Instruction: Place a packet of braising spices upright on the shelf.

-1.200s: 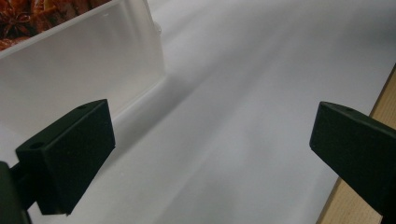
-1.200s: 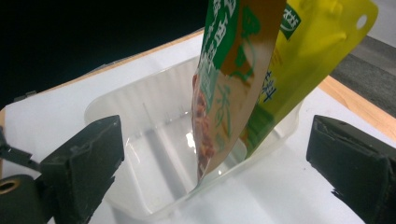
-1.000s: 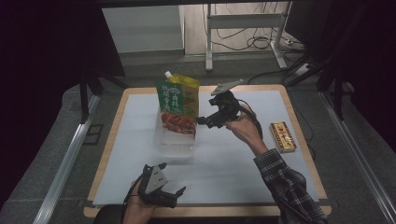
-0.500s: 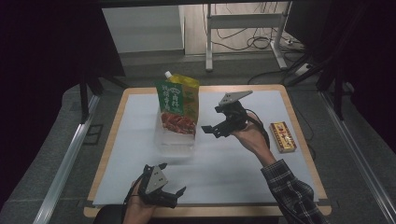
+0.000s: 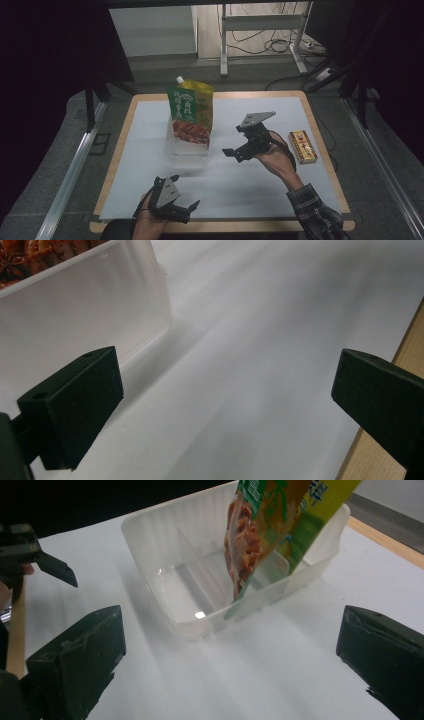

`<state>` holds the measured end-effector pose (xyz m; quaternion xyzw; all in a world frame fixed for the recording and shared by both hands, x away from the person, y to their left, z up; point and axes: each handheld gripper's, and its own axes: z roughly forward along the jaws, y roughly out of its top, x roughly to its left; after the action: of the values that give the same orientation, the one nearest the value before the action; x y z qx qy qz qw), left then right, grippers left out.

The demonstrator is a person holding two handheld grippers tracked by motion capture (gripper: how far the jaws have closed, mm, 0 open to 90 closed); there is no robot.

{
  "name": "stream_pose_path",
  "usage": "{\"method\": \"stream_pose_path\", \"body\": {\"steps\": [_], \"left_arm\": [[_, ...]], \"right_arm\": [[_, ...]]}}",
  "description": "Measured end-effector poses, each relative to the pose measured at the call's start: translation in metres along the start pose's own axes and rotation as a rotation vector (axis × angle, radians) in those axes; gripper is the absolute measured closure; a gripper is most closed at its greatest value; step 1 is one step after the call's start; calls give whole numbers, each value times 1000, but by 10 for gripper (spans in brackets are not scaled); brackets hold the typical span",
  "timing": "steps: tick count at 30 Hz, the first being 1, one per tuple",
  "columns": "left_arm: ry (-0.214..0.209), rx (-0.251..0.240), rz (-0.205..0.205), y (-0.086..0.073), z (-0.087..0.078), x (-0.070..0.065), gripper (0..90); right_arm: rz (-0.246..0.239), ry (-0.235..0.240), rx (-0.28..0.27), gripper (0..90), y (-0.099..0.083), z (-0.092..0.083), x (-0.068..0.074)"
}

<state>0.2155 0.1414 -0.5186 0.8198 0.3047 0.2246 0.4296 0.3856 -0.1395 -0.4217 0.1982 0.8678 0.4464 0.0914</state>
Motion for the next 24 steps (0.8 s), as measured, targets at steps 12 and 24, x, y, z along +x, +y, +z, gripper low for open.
{"method": "stream_pose_path", "body": {"steps": [12, 24], "left_arm": [[4, 2, 2, 0, 0, 0, 0], [6, 1, 5, 0, 0, -1, 0]], "right_arm": [[44, -49, 39, 1, -27, -4, -11], [105, -163, 88, 8, -49, -9, -30]]}}
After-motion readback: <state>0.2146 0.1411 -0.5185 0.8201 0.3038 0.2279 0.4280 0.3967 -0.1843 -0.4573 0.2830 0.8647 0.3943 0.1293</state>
